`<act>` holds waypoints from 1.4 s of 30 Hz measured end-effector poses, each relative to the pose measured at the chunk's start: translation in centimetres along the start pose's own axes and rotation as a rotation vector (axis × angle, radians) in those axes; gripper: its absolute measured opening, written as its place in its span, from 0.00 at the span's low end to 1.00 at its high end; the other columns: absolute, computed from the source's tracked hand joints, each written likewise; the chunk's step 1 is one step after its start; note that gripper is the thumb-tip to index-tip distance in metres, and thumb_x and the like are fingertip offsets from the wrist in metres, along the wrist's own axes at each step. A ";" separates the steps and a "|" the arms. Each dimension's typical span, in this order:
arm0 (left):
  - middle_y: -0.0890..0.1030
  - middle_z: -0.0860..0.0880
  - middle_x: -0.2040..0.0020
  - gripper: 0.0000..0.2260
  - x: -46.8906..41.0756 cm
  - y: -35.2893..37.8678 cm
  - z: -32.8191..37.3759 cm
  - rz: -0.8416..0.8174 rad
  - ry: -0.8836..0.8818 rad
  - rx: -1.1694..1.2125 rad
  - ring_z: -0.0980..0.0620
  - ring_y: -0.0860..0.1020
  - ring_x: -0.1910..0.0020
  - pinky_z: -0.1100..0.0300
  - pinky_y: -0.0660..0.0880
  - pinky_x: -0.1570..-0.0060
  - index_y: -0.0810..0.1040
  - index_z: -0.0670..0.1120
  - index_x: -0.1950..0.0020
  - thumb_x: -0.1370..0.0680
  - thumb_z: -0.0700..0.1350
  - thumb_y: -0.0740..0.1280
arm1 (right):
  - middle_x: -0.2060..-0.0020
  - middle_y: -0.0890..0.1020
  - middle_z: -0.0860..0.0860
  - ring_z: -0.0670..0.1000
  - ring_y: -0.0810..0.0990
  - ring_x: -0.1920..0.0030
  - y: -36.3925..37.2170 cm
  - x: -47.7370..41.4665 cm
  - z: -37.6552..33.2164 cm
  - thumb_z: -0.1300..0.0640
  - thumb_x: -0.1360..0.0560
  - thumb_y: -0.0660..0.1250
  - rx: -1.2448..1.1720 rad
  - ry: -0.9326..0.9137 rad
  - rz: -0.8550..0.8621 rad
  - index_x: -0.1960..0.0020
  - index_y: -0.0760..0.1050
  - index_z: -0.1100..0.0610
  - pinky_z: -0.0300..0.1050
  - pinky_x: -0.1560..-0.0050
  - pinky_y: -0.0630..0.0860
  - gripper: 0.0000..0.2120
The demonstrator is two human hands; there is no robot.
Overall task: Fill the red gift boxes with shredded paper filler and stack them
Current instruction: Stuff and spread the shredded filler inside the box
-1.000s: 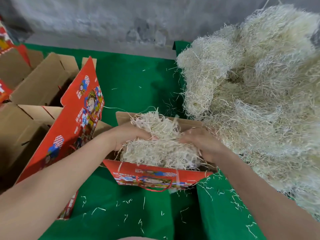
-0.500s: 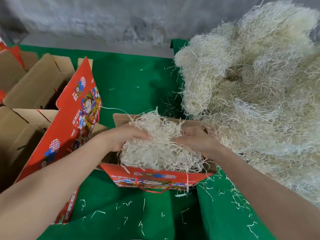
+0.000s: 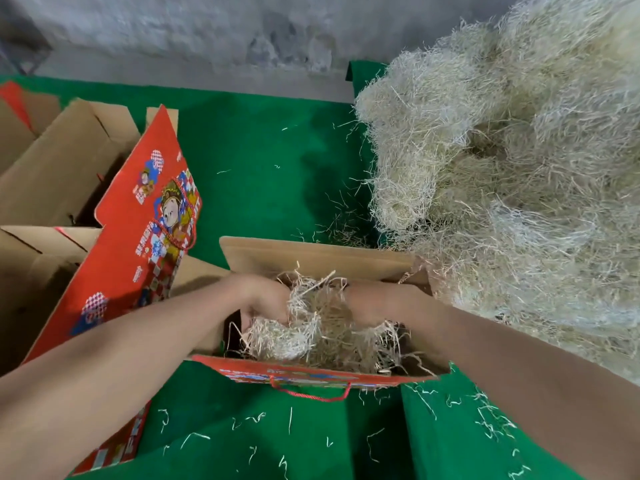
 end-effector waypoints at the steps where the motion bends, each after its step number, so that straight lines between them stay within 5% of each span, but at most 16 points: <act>1: 0.72 0.37 0.38 0.17 -0.7 0.3 -0.4 -0.023 -0.044 -0.029 0.41 0.79 0.50 0.53 0.80 0.56 0.66 0.34 0.34 0.21 0.40 0.59 | 0.71 0.69 0.51 0.48 0.68 0.72 0.6 -0.8 -0.3 0.66 0.23 0.58 0.047 -0.015 -0.043 0.67 0.67 0.62 0.32 0.74 0.67 0.13; 4: 0.66 0.37 0.31 0.21 -2.5 1.1 -1.1 -0.017 -0.112 0.015 0.43 0.78 0.47 0.55 0.80 0.58 0.60 0.32 0.29 0.21 0.38 0.56 | 0.56 0.78 0.57 0.55 0.72 0.60 2.5 -3.0 0.3 0.65 0.22 0.57 0.178 -0.004 -0.175 0.49 0.75 0.67 0.43 0.59 0.72 0.09; 7: 0.56 0.40 0.25 0.23 -3.9 1.8 -1.7 -0.025 -0.147 0.104 0.35 0.69 0.35 0.50 0.81 0.57 0.56 0.36 0.26 0.20 0.40 0.57 | 0.41 0.76 0.58 0.56 0.76 0.48 3.9 -4.2 0.5 0.64 0.21 0.57 0.246 -0.003 -0.292 0.39 0.72 0.68 0.43 0.52 0.70 0.13; 11: 0.54 0.40 0.25 0.30 -4.2 2.4 -2.1 -0.126 -0.120 0.471 0.35 0.64 0.32 0.49 0.80 0.67 0.57 0.43 0.26 0.24 0.44 0.68 | 0.65 0.71 0.53 0.53 0.72 0.60 5.9 -5.4 -0.2 0.64 0.19 0.51 0.225 -0.073 -0.408 0.66 0.66 0.63 0.40 0.65 0.69 0.17; 14: 0.59 0.39 0.28 0.27 -3.7 2.0 -3.0 -0.133 -0.123 0.610 0.38 0.66 0.34 0.43 0.79 0.55 0.58 0.42 0.27 0.24 0.35 0.64 | 0.65 0.71 0.51 0.51 0.71 0.65 5.7 -5.9 -0.2 0.60 0.19 0.53 0.227 -0.099 -0.375 0.63 0.68 0.59 0.41 0.65 0.69 0.14; 17: 0.67 0.40 0.34 0.21 -3.1 1.3 -4.0 -0.016 -0.139 0.330 0.41 0.74 0.42 0.51 0.80 0.62 0.63 0.40 0.30 0.23 0.35 0.60 | 0.54 0.78 0.55 0.52 0.78 0.57 4.9 -5.1 0.0 0.56 0.20 0.56 0.186 -0.059 -0.351 0.44 0.74 0.64 0.43 0.62 0.74 0.14; 20: 0.73 0.47 0.62 0.08 -2.5 0.7 -2.7 0.140 -0.064 -0.227 0.52 0.73 0.69 0.62 0.70 0.76 0.76 0.39 0.49 0.25 0.33 0.59 | 0.43 0.78 0.59 0.58 0.79 0.46 2.4 -3.9 -1.4 0.59 0.22 0.61 0.305 -0.013 -0.122 0.38 0.73 0.62 0.46 0.57 0.74 0.15; 22: 0.71 0.49 0.69 0.10 -2.1 -0.1 -1.2 0.271 0.023 -0.365 0.54 0.70 0.73 0.63 0.64 0.79 0.72 0.44 0.66 0.28 0.32 0.63 | 0.42 0.77 0.58 0.57 0.79 0.47 1.9 -3.7 -3.1 0.60 0.24 0.63 0.398 -0.067 -0.046 0.35 0.71 0.61 0.45 0.61 0.74 0.18; 24: 0.71 0.49 0.72 0.12 -2.6 0.4 -0.1 0.267 0.157 -0.423 0.53 0.70 0.75 0.61 0.63 0.80 0.69 0.45 0.70 0.30 0.32 0.65 | 0.44 0.77 0.56 0.53 0.79 0.54 2.6 -4.3 -5.2 0.64 0.24 0.61 0.315 -0.204 -0.060 0.30 0.66 0.58 0.41 0.65 0.74 0.23; 26: 0.74 0.48 0.67 0.06 -4.1 2.6 -0.2 0.098 0.239 -0.425 0.52 0.73 0.70 0.59 0.70 0.73 0.76 0.42 0.62 0.27 0.34 0.65 | 0.36 0.71 0.56 0.53 0.76 0.50 4.4 -5.1 -5.8 0.65 0.24 0.60 0.216 -0.250 -0.193 0.25 0.55 0.52 0.42 0.58 0.76 0.30; 28: 0.76 0.41 0.45 0.13 -5.7 5.7 -2.4 -0.128 0.104 -0.540 0.46 0.76 0.48 0.54 0.75 0.49 0.75 0.40 0.40 0.24 0.40 0.64 | 0.29 0.64 0.55 0.56 0.69 0.35 6.2 -5.4 -5.2 0.60 0.22 0.60 0.317 -0.230 -0.315 0.25 0.55 0.51 0.49 0.41 0.72 0.28; 31: 0.60 0.42 0.26 0.25 -6.4 6.7 -5.5 -0.202 -0.110 -0.727 0.44 0.60 0.28 0.45 0.59 0.32 0.60 0.41 0.26 0.21 0.47 0.59 | 0.30 0.66 0.56 0.58 0.67 0.32 8.5 -5.8 -2.9 0.56 0.21 0.60 0.426 -0.115 -0.418 0.28 0.63 0.57 0.52 0.36 0.68 0.22; 36: 0.72 0.37 0.38 0.16 -4.7 6.5 -5.3 -0.359 -0.042 -0.888 0.41 0.71 0.39 0.45 0.66 0.39 0.72 0.35 0.38 0.19 0.43 0.54 | 0.32 0.68 0.57 0.59 0.68 0.33 9.4 -5.1 -1.9 0.56 0.21 0.59 0.526 -0.197 -0.495 0.30 0.66 0.60 0.55 0.37 0.70 0.20; 38: 0.76 0.41 0.56 0.09 -4.8 5.3 -3.6 -0.141 0.069 -0.743 0.45 0.76 0.57 0.53 0.74 0.56 0.76 0.36 0.51 0.21 0.36 0.57 | 0.35 0.72 0.55 0.58 0.71 0.36 8.0 -5.1 -3.2 0.61 0.22 0.58 0.410 -0.272 -0.399 0.31 0.67 0.58 0.53 0.38 0.71 0.19; 40: 0.77 0.42 0.57 0.09 -5.1 3.7 -1.4 0.137 0.253 -0.663 0.46 0.77 0.57 0.54 0.75 0.54 0.77 0.36 0.52 0.23 0.33 0.57 | 0.38 0.76 0.54 0.56 0.75 0.39 5.4 -5.4 -4.6 0.64 0.24 0.61 0.215 -0.295 -0.170 0.34 0.71 0.56 0.50 0.43 0.74 0.19; 42: 0.77 0.42 0.58 0.11 -5.0 4.0 -1.0 0.168 0.338 -0.772 0.48 0.77 0.58 0.60 0.74 0.58 0.77 0.35 0.51 0.22 0.35 0.56 | 0.45 0.79 0.56 0.57 0.79 0.45 3.1 -5.8 -5.3 0.65 0.26 0.63 0.159 -0.262 0.053 0.42 0.77 0.58 0.47 0.53 0.75 0.14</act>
Point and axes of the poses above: each hand's wrist, its own x-axis away from the middle knuckle, its own y-axis out of the palm, z = x × y, the point moved 8 cm from there along -x, towards the middle knuckle
